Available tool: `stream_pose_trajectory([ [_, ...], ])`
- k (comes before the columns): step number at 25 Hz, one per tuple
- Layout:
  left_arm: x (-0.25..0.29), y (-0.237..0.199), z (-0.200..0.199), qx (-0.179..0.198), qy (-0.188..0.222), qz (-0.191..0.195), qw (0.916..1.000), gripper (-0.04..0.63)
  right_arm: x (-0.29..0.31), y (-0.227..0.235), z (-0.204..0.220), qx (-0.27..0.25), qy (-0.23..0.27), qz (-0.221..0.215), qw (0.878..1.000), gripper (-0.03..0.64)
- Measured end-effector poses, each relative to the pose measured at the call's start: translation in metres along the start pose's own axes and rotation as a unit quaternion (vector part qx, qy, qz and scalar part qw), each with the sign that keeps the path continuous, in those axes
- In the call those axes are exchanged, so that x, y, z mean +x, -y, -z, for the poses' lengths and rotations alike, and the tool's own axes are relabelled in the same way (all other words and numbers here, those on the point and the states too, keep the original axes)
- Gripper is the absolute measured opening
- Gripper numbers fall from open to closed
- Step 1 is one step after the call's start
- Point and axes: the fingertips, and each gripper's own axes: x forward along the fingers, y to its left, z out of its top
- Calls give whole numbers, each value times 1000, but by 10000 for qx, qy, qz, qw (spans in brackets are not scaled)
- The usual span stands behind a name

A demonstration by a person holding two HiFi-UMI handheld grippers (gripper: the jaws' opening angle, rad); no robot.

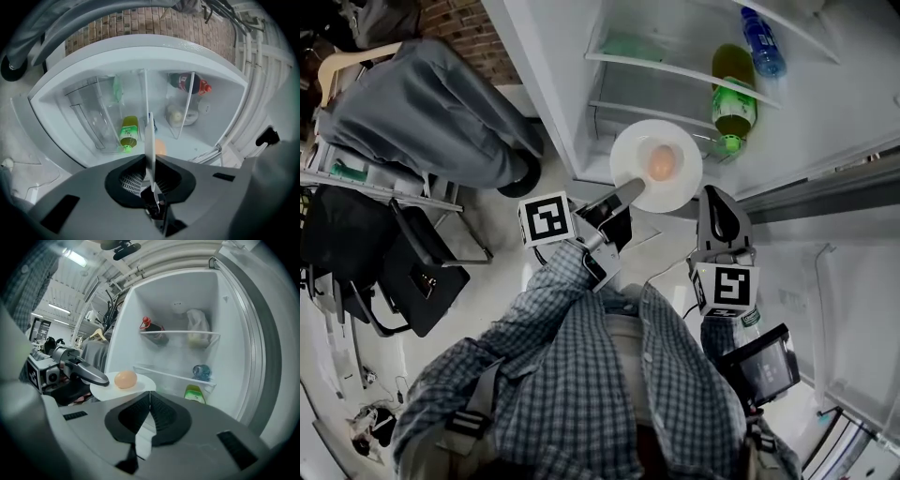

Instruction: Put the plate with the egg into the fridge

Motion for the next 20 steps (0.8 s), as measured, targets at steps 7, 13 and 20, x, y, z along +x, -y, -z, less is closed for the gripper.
stream_pose_trajectory([
  [7, 17, 0, -14, -13, -60, 12, 10000, 37, 12, 13, -5, -59, 2, 68, 10000, 6],
  [13, 32, 0, -26, -55, 150, -17, 9999, 37, 25, 25, -19, -421, 103, -110, 9990, 6],
  [20, 47, 8, -32, -154, 384, 60, 9991, 37, 37, 38, -40, -712, 472, -155, 9962, 6],
])
